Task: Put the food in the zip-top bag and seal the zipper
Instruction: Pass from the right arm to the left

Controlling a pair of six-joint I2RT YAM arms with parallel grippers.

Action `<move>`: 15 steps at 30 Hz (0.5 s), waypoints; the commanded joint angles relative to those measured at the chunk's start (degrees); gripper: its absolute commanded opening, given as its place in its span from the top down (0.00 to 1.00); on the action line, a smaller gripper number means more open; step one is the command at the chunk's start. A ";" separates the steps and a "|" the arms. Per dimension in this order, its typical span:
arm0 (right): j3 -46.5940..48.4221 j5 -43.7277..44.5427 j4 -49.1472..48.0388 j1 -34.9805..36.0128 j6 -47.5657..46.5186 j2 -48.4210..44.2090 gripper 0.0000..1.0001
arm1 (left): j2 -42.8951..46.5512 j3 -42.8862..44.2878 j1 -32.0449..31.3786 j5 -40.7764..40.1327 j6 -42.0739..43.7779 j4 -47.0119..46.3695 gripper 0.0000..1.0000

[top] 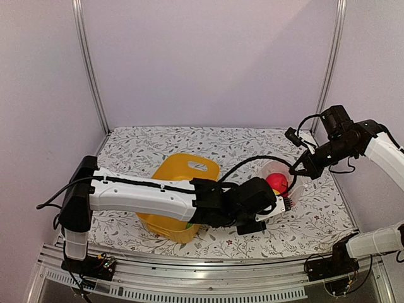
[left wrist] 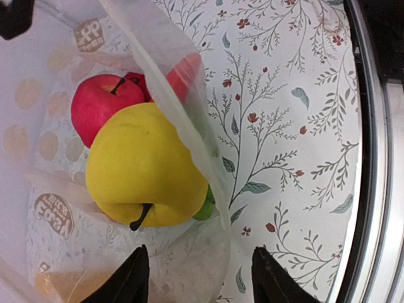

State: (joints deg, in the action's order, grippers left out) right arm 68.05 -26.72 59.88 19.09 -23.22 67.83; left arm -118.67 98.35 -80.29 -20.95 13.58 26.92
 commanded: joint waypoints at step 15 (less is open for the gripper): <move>2.02 -5.23 3.53 -0.15 -1.87 0.00 1.00 | 4.73 -0.52 4.02 -5.46 2.91 -4.94 1.00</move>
State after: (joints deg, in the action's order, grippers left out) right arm 67.20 -29.15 60.64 19.09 -23.62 67.83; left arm -118.56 97.27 -76.90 -23.27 16.14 24.60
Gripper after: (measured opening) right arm 0.007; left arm 0.004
